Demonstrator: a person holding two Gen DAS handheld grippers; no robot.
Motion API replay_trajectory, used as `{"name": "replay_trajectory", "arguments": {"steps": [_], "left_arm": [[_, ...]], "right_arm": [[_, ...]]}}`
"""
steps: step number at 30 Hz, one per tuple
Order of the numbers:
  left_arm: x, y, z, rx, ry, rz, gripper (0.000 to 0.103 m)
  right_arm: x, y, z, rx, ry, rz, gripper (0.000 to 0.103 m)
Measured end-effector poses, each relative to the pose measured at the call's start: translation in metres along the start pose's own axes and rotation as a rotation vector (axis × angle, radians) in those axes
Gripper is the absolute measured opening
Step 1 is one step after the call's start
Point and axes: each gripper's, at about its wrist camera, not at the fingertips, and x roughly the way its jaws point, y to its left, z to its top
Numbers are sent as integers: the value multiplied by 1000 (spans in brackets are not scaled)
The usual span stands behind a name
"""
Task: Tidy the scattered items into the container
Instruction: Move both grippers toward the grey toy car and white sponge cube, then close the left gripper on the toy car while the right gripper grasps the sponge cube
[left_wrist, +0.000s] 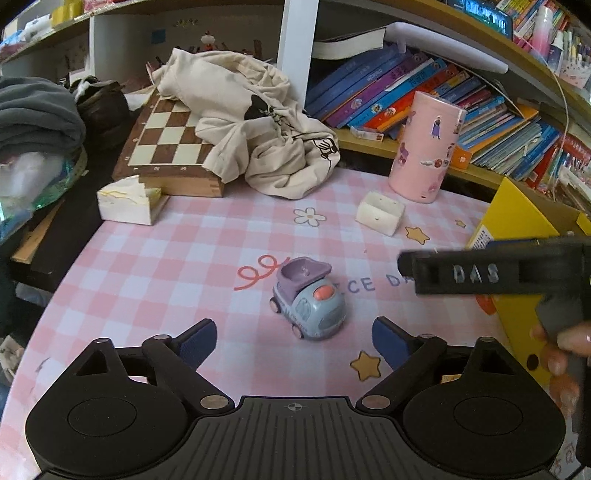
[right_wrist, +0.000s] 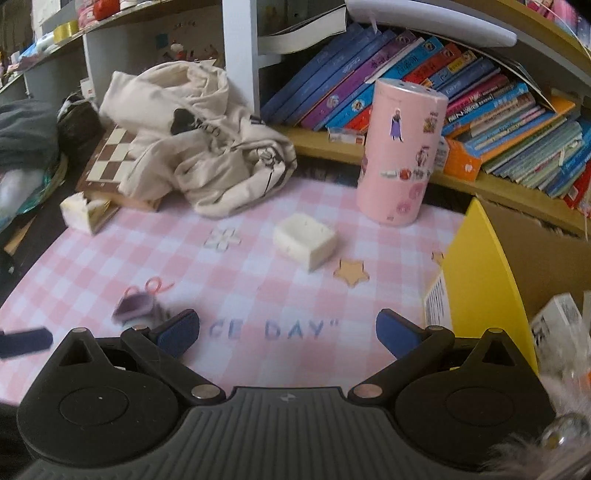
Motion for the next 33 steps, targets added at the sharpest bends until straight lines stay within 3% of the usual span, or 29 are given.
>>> {"name": "replay_trajectory", "arguments": {"steps": [8, 18, 23, 27, 33], "left_arm": [[28, -2, 11, -2, 16, 9, 83], [48, -2, 14, 6, 43, 11, 78], [53, -2, 14, 8, 43, 5, 73], [57, -2, 14, 10, 50, -17, 59], [58, 0, 15, 14, 47, -21, 57]], "right_arm": [[39, -6, 21, 69, 27, -37, 103], [77, -3, 39, 67, 5, -60, 101], [97, -9, 45, 98, 26, -77, 97], [108, -10, 48, 92, 31, -80, 95], [120, -12, 51, 97, 38, -61, 94]]}}
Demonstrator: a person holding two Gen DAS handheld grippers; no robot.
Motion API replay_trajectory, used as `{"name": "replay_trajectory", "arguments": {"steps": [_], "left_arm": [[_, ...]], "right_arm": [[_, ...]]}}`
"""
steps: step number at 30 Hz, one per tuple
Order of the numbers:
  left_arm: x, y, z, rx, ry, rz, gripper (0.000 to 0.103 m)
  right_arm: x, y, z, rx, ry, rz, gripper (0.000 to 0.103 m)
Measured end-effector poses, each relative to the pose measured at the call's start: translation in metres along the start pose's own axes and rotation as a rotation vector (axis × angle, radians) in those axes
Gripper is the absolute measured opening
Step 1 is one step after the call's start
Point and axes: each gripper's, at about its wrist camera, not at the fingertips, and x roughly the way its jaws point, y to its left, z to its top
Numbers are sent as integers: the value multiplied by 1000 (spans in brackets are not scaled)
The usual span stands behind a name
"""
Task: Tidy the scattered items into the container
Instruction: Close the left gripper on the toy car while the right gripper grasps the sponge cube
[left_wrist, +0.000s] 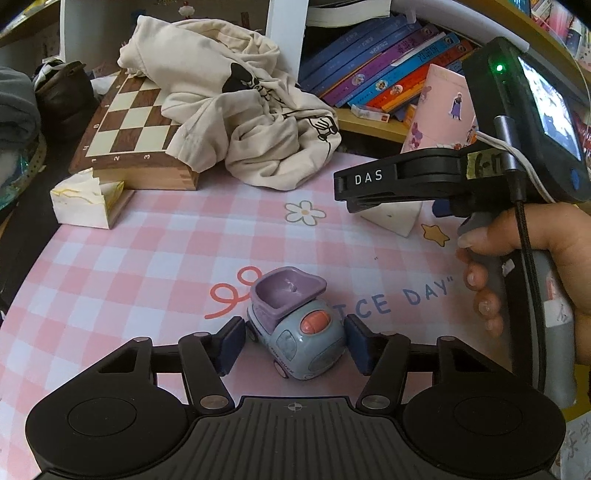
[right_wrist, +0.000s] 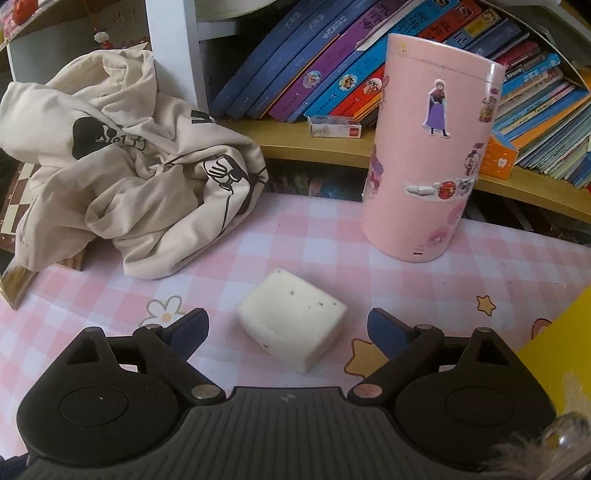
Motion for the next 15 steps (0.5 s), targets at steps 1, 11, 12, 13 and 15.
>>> {"name": "replay_trajectory", "arguments": {"steps": [1, 11, 12, 13, 15], "left_arm": [[0, 0, 0, 4, -1, 0, 57], [-6, 11, 0, -17, 0, 11, 47], [-7, 13, 0, -23, 0, 13, 47], [-8, 14, 0, -28, -2, 15, 47], [-12, 16, 0, -39, -9, 16, 47]], "right_arm": [[2, 0, 1, -2, 0, 2, 92], [11, 0, 0, -40, 12, 14, 57], [10, 0, 0, -42, 12, 15, 57], [8, 0, -1, -43, 13, 16, 55], [4, 1, -3, -42, 17, 15, 54]]}}
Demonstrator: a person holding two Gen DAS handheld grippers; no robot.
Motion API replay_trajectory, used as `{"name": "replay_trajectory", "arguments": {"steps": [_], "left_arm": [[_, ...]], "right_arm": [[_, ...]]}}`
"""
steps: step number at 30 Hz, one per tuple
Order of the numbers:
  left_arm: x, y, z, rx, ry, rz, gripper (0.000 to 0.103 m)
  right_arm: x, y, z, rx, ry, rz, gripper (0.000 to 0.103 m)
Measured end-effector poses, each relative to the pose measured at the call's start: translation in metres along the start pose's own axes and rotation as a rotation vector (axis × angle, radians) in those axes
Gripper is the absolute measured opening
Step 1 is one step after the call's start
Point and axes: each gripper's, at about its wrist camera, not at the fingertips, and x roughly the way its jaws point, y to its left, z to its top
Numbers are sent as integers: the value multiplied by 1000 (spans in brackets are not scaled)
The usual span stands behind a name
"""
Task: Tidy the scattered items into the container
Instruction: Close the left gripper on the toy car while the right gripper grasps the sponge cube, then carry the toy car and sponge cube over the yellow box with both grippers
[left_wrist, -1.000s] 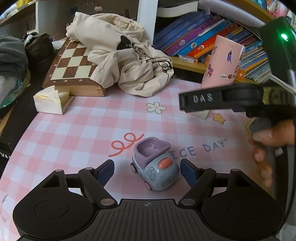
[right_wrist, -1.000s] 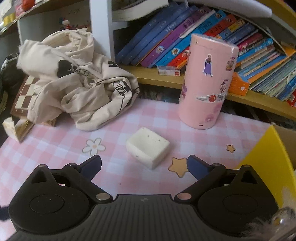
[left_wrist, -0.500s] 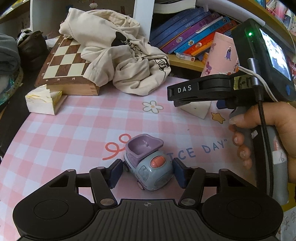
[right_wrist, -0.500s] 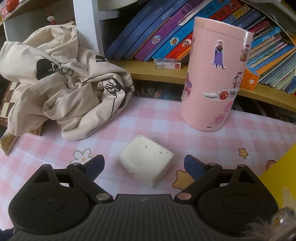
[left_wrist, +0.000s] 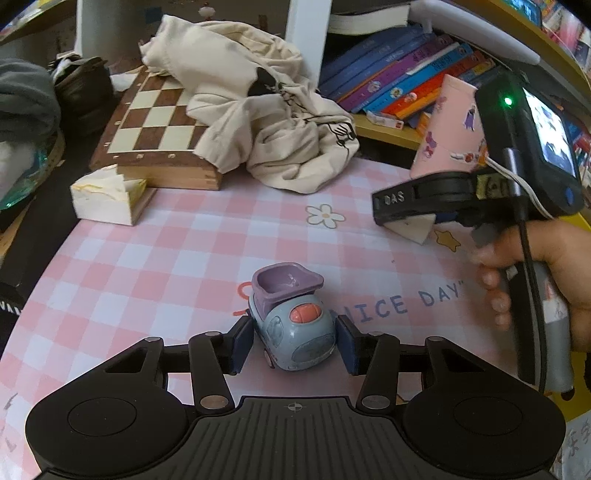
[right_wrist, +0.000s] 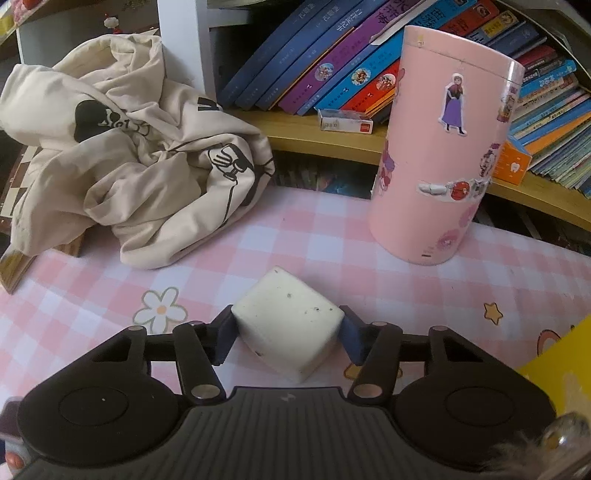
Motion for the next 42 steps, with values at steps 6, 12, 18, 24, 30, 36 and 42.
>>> {"name": "replay_trajectory", "arguments": {"steps": [6, 12, 18, 24, 30, 36, 42], "left_arm": [[-18, 5, -3, -26, -26, 3, 47], [-37, 11, -12, -40, -35, 7, 47], [-60, 16, -26, -58, -47, 5, 47], [-87, 20, -42, -71, -66, 4, 47], [-113, 21, -57, -83, -81, -11, 47], [-143, 14, -70, -63, -116, -49, 47], [-180, 10, -89, -36, -143, -81, 47]], "right_arm": [[-22, 8, -12, -8, 7, 36, 54], [-53, 17, -30, -31, 1, 81, 54], [-75, 23, -49, -39, 15, 101, 54], [-101, 28, -72, -56, 20, 111, 54], [-132, 31, -92, -67, 20, 134, 54], [-171, 30, -113, -90, 0, 145, 54], [-211, 26, -149, -159, -13, 130, 54]]}}
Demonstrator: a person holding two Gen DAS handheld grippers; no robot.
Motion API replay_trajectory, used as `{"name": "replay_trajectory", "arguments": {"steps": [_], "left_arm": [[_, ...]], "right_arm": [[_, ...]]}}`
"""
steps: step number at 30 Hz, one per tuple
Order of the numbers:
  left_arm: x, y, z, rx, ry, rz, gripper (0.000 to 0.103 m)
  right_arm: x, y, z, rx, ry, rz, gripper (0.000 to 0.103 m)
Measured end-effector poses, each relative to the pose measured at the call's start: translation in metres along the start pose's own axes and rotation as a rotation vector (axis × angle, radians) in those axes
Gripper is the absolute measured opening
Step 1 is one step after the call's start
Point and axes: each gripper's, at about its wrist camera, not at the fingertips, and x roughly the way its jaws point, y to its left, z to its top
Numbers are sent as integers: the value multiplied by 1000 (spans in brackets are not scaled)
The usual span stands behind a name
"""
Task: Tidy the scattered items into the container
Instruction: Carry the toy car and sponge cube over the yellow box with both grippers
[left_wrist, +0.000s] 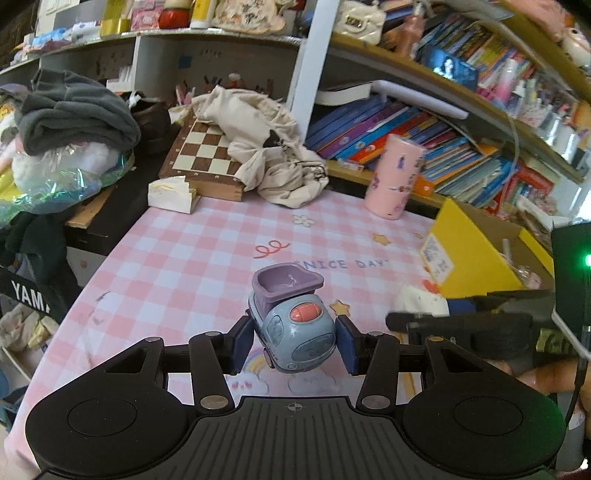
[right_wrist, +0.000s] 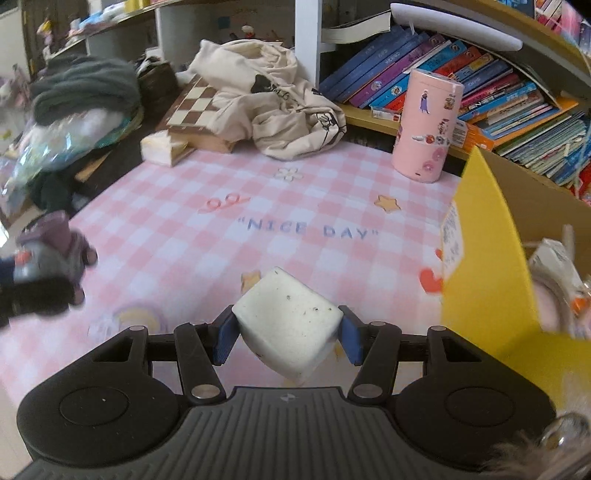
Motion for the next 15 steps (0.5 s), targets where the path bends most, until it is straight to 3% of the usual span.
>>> {"name": "replay_trajectory", "arguments": {"steps": [15], "left_arm": [[-50, -15, -29, 30, -16, -75, 47]], "right_arm": [[-79, 9, -54, 111, -49, 25, 54]]}}
